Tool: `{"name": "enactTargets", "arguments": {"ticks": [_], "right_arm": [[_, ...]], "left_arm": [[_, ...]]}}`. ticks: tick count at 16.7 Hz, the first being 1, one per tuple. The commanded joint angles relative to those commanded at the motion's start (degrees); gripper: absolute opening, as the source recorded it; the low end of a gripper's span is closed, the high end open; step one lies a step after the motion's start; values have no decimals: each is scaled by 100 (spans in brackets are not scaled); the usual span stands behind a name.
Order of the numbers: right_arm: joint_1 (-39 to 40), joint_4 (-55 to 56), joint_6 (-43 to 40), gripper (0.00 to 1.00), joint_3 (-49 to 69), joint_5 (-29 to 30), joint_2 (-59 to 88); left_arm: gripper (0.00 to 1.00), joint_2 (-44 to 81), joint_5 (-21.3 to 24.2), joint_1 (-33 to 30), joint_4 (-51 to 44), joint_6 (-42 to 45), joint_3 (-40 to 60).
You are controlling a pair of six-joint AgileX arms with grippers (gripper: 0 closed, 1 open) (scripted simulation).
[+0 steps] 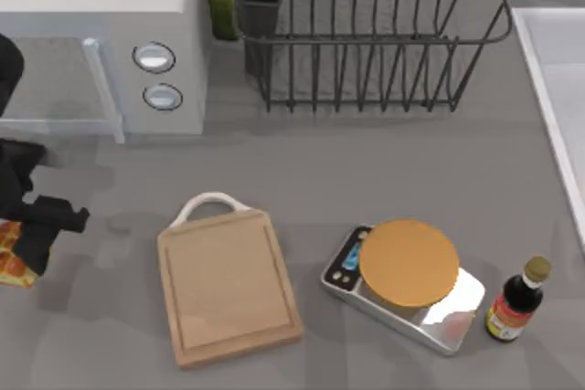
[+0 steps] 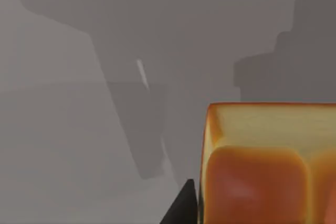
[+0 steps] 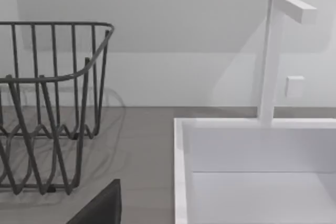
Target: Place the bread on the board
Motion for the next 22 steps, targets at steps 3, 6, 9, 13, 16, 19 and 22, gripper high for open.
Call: {"name": "enactTargets", "arguments": {"ticks": [3, 6, 9, 13, 16, 19, 22], "right_arm": [[0, 0, 0, 100, 0, 0, 0], [0, 0, 0, 100, 0, 0, 0], [0, 0, 0, 100, 0, 0, 0], [0, 0, 0, 100, 0, 0, 0], [0, 0, 0, 100, 0, 0, 0], [0, 0, 0, 100, 0, 0, 0], [0, 0, 0, 100, 0, 0, 0]], "left_arm": [[0, -214, -29, 31, -308, 115, 575], [0, -180, -32, 213, -440, 195, 1054], [0, -101, -13, 312, -478, 180, 1212], [0, -116, -18, 289, -467, 189, 1199], [0, -131, 6, 261, -498, 26, 1183], [0, -209, 86, 97, -548, -651, 1152], [0, -344, 190, -269, -494, -1843, 1163]]}}
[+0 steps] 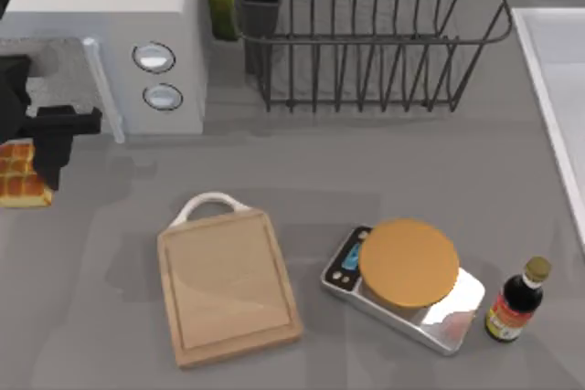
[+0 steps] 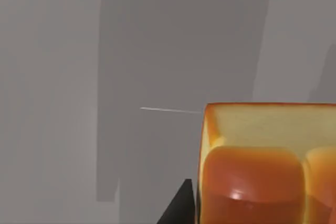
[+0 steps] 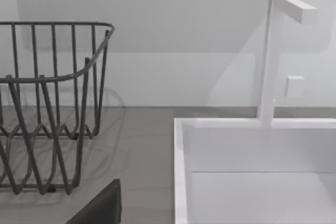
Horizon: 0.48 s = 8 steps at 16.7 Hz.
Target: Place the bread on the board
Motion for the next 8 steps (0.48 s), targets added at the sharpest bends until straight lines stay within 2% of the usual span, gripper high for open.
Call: {"name": "enactTargets", "arguments": {"ticks": [3, 8], "right_arm": [[0, 0, 0, 100, 0, 0, 0], [0, 0, 0, 100, 0, 0, 0]], "left_arm": [[0, -140, 86, -523, 207, -1696, 117], [0, -229, 109, -1388, 606, -5277, 481]]}}
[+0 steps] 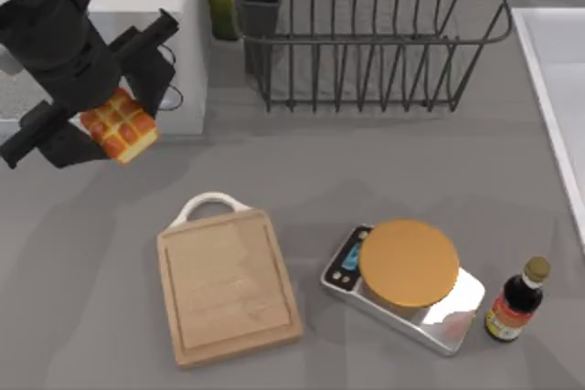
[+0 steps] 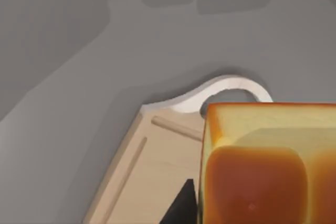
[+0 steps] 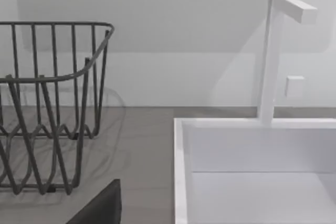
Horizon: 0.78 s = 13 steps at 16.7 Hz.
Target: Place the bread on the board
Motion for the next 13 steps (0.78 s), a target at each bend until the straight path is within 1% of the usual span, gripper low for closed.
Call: {"name": "enactTargets", "arguments": {"ticks": [4, 7, 10, 13], "right_arm": [[0, 0, 0, 100, 0, 0, 0], [0, 0, 0, 100, 0, 0, 0], [0, 0, 0, 100, 0, 0, 0], [0, 0, 0, 100, 0, 0, 0]], "left_arm": [[0, 181, -62, -599, 198, -2827, 167], [0, 449, -100, -994, 237, -4508, 116], [0, 793, -100, -1301, 185, -5668, -58], [0, 1068, -75, -1465, 95, -6294, -249]]}}
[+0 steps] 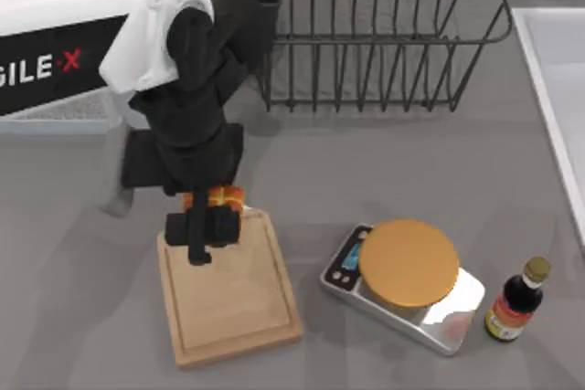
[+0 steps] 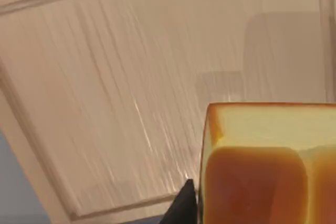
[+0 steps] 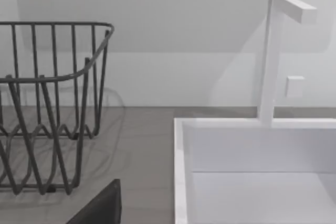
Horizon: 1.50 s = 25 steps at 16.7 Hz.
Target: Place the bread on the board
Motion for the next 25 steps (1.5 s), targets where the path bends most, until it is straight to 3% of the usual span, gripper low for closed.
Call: {"name": "enactTargets", "arguments": {"ticks": [25], "right_arm": [[0, 0, 0, 100, 0, 0, 0]], "left_arm": [[0, 415, 10, -39, 928, -128, -653]]}}
